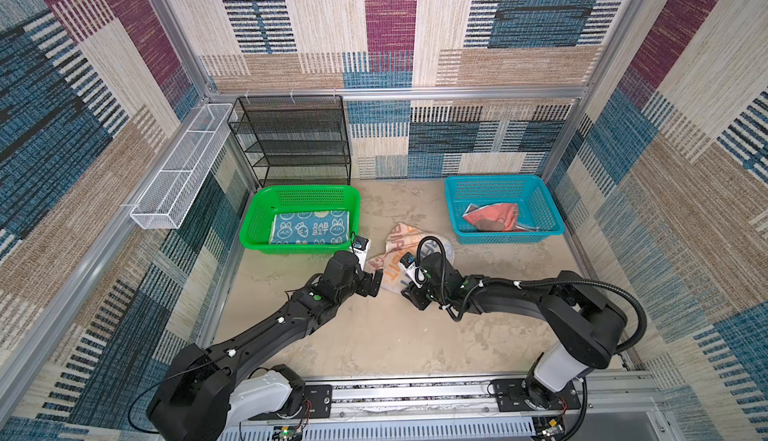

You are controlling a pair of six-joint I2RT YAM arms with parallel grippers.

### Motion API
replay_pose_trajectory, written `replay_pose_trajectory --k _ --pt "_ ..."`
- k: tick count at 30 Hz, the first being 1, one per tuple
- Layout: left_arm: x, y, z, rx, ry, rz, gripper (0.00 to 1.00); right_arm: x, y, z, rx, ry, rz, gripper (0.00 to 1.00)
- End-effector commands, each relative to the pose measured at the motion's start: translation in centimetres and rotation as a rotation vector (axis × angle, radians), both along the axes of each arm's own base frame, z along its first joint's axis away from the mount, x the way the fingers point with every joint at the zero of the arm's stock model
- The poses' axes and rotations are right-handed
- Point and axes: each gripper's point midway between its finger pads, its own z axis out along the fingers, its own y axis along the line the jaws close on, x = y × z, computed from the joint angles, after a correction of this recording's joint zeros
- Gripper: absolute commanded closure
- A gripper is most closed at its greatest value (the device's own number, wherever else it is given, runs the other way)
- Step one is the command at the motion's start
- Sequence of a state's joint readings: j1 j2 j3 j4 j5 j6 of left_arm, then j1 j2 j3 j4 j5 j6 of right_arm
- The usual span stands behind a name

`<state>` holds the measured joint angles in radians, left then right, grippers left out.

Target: Fold and stack the towels

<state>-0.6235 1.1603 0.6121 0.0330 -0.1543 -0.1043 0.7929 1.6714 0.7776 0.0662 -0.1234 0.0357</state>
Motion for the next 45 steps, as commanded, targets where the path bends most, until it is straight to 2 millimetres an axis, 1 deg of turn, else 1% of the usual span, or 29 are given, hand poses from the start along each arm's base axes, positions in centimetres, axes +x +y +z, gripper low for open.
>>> replay_pose_trajectory --k 1,4,6,8,12,17,19,22,27,31,39,41,45 --pt "-0.1 0.4 0.0 0.013 -0.005 0.012 0.02 0.4 1.6 0.3 0.04 -0.022 0.034 0.64" --pt "-0.1 0.6 0.1 0.015 -0.009 0.017 0.02 0.6 1.7 -0.1 0.031 -0.025 0.028 0.77" --pt "0.0 0.5 0.0 0.018 -0.009 0.015 0.02 0.7 1.7 0.2 0.035 -0.035 0.028 0.89" --pt "0.0 0.5 0.0 0.024 -0.009 0.011 0.02 0.8 1.8 0.9 0.044 -0.051 0.031 1.0" --pt "0.2 0.3 0.0 0.042 -0.004 -0.004 0.01 1.4 1.6 2.9 0.05 -0.091 0.007 1.0" --pt "0.5 0.1 0.3 0.11 -0.022 -0.049 0.02 3.0 0.5 6.2 0.064 -0.134 -0.073 1.0" --pt "0.7 -0.3 0.6 0.144 -0.039 -0.088 0.02 3.5 0.1 7.4 0.101 -0.114 -0.08 1.0" --pt "1.0 -0.8 0.8 0.187 -0.075 -0.139 0.02 4.3 -0.8 8.6 0.156 -0.074 -0.087 1.0" --pt "1.2 -2.4 0.2 0.252 -0.091 -0.27 0.02 5.4 -2.4 10.7 0.243 -0.029 -0.102 1.0" --pt "2.0 -3.5 -0.5 0.265 -0.134 -0.312 0.03 6.0 -2.9 11.3 0.233 -0.036 -0.111 1.0" --pt "3.4 -5.7 0.0 0.206 -0.208 -0.34 0.02 6.3 -2.9 11.3 0.239 -0.026 -0.117 1.0" --pt "4.1 -5.6 0.0 0.223 -0.224 -0.303 0.02 6.3 -2.8 11.5 0.245 -0.026 -0.113 1.0" --pt "5.2 -5.1 -0.5 0.268 -0.235 -0.237 0.04 6.2 -2.7 12.4 0.268 -0.036 -0.107 1.0"
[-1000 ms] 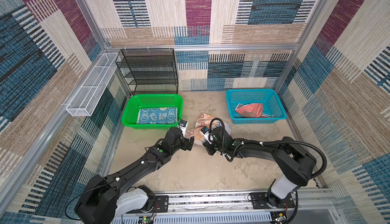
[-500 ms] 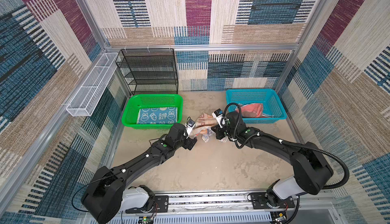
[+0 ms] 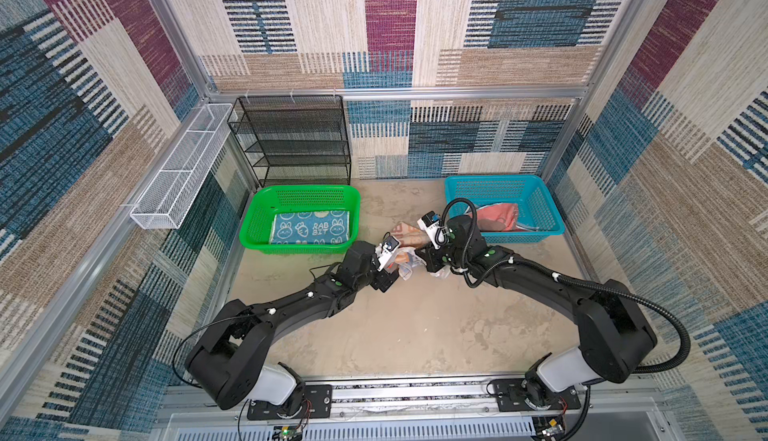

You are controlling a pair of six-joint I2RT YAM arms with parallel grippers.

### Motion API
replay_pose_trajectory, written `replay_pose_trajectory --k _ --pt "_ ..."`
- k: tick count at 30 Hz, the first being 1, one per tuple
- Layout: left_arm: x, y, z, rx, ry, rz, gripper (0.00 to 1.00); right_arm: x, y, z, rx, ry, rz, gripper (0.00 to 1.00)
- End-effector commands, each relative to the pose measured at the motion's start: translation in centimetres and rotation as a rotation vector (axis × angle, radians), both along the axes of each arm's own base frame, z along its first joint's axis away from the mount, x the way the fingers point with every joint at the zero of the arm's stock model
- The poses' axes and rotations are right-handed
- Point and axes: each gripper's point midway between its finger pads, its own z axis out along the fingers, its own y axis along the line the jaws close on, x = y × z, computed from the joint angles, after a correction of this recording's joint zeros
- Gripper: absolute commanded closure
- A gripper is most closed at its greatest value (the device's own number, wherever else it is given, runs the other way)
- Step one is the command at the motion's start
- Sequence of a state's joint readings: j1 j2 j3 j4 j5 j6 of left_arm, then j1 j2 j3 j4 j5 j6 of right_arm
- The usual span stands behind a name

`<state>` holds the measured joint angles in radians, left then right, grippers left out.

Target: Fold and stack the towels

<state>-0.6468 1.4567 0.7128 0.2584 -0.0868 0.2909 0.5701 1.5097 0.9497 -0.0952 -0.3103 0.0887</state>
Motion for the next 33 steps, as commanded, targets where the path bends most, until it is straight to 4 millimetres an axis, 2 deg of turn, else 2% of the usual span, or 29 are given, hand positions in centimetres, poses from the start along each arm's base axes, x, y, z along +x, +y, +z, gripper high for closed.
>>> replay_pose_trajectory --k 1,5,10,13,17,19,20,27,30,33 --pt "1.7 0.4 1.3 0.014 -0.09 0.064 0.05 0.2 0.4 1.6 0.041 -0.02 0.008 1.0" --pt "2.2 1.2 0.8 0.05 -0.101 0.119 0.12 0.5 0.2 2.4 0.052 -0.02 -0.011 1.0" --pt "2.3 1.8 0.7 0.079 -0.104 0.149 0.29 0.8 -0.3 2.9 0.07 -0.016 -0.031 1.0" --pt "2.3 2.2 0.6 0.103 -0.1 0.158 0.46 0.9 -0.6 2.7 0.064 -0.012 -0.042 1.0" --pt "1.9 2.2 0.8 0.124 -0.077 0.142 0.75 0.7 -1.0 1.6 0.042 0.008 -0.049 1.0" --pt "1.8 2.2 1.0 0.13 -0.068 0.138 0.95 0.7 -1.2 0.7 0.028 0.02 -0.052 1.0" --pt "1.8 2.2 1.3 0.129 -0.064 0.14 1.0 0.6 -1.2 0.3 0.021 0.026 -0.052 1.0" --pt "1.4 1.0 2.4 0.106 0.033 0.102 1.0 0.9 -2.1 -4.2 -0.059 0.084 -0.09 0.92" --pt "1.7 0.1 1.7 0.106 0.12 0.107 1.0 1.0 -2.1 -5.7 -0.07 0.099 -0.094 0.89" --pt "2.2 -0.6 0.0 0.128 0.225 0.138 1.0 1.3 -2.3 -6.7 -0.089 0.101 -0.111 0.84"
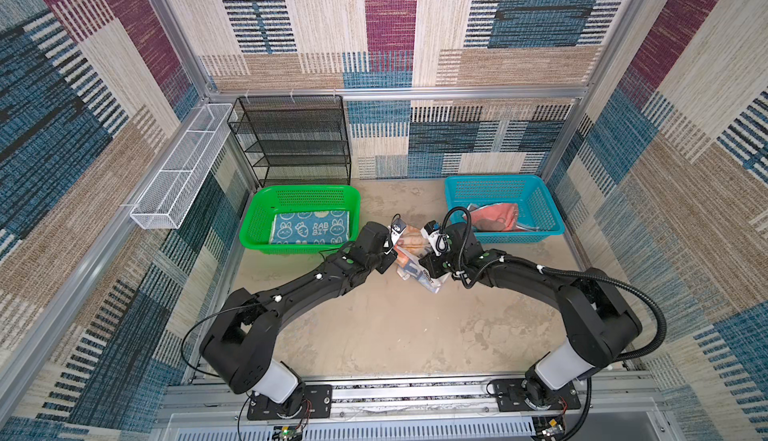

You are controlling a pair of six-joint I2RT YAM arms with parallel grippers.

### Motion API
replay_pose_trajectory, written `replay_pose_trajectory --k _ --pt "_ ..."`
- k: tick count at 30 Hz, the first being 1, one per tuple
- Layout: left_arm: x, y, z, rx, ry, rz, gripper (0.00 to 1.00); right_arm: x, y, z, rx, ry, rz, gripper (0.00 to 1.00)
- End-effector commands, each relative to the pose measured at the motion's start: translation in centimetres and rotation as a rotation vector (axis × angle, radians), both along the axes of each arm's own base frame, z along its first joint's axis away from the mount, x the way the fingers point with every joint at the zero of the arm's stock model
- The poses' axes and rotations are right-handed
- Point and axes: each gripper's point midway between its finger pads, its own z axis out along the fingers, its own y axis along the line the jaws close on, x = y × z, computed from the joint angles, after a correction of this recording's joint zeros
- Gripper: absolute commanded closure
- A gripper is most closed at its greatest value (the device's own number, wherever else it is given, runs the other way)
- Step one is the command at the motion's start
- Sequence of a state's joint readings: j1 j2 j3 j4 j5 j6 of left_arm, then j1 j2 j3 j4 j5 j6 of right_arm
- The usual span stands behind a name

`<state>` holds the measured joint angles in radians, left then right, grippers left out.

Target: Fold and stack the towels

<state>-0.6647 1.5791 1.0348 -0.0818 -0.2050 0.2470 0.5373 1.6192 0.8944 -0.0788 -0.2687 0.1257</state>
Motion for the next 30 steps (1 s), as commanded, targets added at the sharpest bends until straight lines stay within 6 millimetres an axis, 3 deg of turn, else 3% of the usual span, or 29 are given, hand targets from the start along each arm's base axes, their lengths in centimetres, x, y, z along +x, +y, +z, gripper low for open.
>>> replay_pose_trajectory --k 1,7,12,18,30 --pt "-0.6 -0.1 -2.7 0.016 0.171 0.058 1.0 1.1 -0.3 -0.3 -0.015 -0.038 -0.032 0.81" --pt "0.5 -0.4 -5.2 0.076 0.302 0.144 1.0 1.3 -1.7 -1.0 -0.068 -0.078 -0.081 0.58" --pt "0.7 -0.5 -6.0 0.101 0.35 0.169 1.0 0.6 -2.7 -1.8 -0.095 -0.089 -0.092 0.43" --pt "0.5 -0.5 -6.0 0.092 0.355 0.161 1.0 0.6 -4.3 -3.7 -0.158 -0.082 -0.149 0.43" --pt "-0.1 0.4 -5.2 0.093 0.326 0.166 1.0 1.7 -4.9 -4.8 -0.137 -0.037 -0.177 0.43"
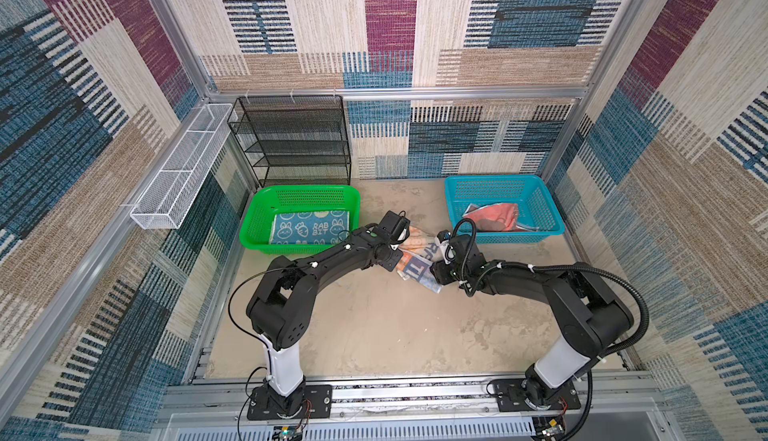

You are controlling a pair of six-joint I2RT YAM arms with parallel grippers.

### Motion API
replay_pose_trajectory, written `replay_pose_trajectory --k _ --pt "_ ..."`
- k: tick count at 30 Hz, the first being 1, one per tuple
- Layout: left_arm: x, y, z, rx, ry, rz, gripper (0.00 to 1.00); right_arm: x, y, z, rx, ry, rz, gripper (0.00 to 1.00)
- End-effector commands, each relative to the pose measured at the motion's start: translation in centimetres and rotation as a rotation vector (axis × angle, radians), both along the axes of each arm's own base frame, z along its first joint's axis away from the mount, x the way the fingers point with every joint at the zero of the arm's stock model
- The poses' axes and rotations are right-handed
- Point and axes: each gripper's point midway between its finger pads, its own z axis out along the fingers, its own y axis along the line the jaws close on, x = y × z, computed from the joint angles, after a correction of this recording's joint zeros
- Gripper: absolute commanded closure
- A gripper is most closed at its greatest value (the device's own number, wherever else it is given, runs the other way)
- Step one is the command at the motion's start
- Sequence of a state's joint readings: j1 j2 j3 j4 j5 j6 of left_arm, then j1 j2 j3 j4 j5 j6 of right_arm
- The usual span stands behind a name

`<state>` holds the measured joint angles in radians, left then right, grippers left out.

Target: Fold and stack the towels

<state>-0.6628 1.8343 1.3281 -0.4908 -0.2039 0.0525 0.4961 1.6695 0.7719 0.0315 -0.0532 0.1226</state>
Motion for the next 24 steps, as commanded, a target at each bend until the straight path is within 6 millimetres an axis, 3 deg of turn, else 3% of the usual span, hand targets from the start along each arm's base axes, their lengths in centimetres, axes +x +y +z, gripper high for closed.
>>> replay_pose_trajectory --k 1,5,9,12,15,18,22,24 --pt "-0.2 0.3 0.6 -0.017 -0.015 0.018 1.0 0.4 0.7 0.4 0.041 -0.008 0.014 0.43" --pt "-0.4 0.5 1.1 -0.031 -0.03 0.017 1.0 -0.1 1.0 0.4 0.062 0.004 0.032 0.46" --pt "-0.3 0.5 1.3 -0.036 -0.037 0.016 1.0 -0.7 1.6 0.8 0.097 0.015 0.057 0.56" --pt "-0.2 0.5 1.2 -0.035 -0.035 0.018 1.0 -0.9 1.7 0.9 0.109 0.028 0.063 0.68" --pt "-0.3 0.6 1.1 -0.037 -0.031 0.025 1.0 -0.9 1.5 0.4 0.097 0.044 0.051 0.89" --pt "-0.2 0.7 1.2 -0.044 -0.031 0.03 1.0 -1.0 1.7 0.4 0.1 0.051 0.056 0.99" --pt "-0.2 0.9 1.4 -0.05 -0.033 0.034 1.0 -0.7 1.8 0.8 0.102 0.043 0.057 0.99" --pt "-0.3 1.0 1.4 -0.05 -0.033 0.036 1.0 -0.7 1.9 0.8 0.106 0.046 0.062 0.88"
